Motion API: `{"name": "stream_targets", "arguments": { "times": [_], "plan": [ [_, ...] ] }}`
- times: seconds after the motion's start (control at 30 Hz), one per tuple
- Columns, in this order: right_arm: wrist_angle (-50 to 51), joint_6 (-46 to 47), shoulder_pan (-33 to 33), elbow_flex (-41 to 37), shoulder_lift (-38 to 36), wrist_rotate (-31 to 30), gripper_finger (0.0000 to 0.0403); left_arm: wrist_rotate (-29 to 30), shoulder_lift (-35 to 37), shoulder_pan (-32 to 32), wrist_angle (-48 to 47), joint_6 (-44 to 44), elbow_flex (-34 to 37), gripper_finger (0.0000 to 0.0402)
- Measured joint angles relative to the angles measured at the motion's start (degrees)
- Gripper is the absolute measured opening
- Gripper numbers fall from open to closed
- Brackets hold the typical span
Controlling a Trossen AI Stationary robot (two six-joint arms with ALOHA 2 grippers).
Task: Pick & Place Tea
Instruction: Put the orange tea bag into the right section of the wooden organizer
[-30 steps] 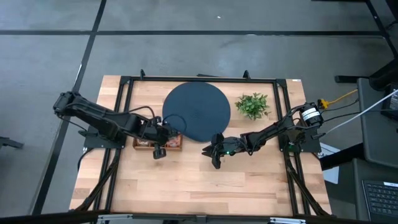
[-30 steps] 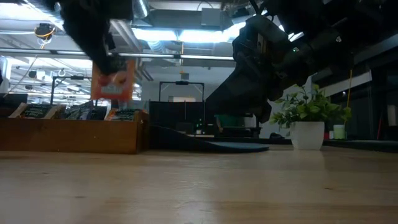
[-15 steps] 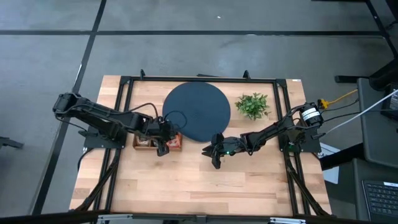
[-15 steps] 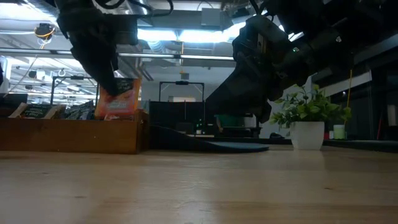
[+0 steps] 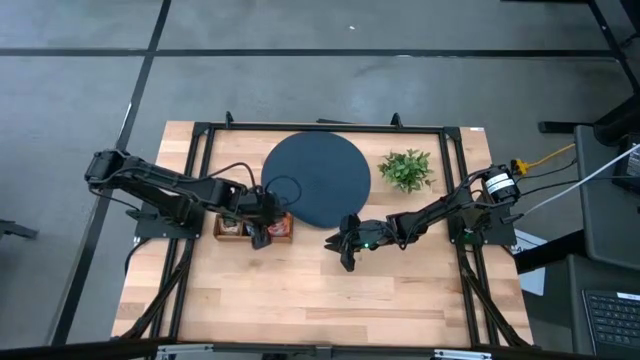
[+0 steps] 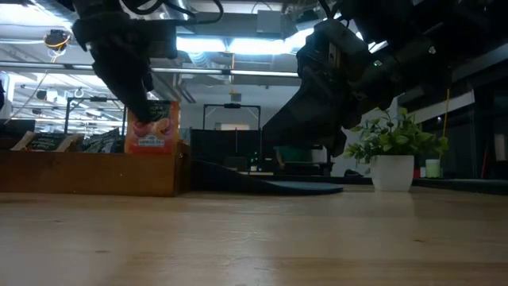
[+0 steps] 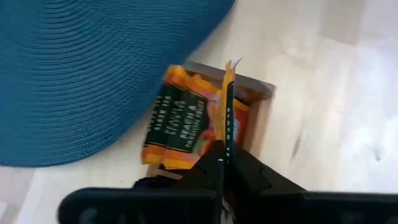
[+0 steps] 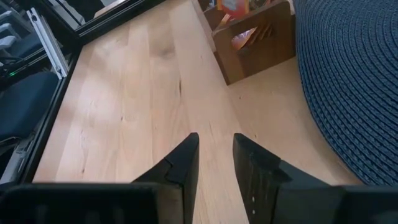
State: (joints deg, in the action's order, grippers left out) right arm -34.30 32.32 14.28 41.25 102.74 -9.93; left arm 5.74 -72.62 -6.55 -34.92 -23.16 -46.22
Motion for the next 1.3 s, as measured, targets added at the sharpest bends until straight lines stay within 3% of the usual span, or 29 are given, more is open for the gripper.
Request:
{"name": "stream_targets", "arguments": {
  "times": [0.87, 1.3],
  "plan": [
    [0.0, 0.6, 0.0, 0.0, 0.0, 0.1, 0.0101, -0.2, -3.0, 0.0, 0.4, 3.8, 0.1, 0.0007],
    [-0.1, 3.6, 0.0, 0.0, 0.0, 0.1, 0.0101, 1.2, -4.8, -0.1, 0.4, 5.1, 0.0, 0.0077]
  ]
}}
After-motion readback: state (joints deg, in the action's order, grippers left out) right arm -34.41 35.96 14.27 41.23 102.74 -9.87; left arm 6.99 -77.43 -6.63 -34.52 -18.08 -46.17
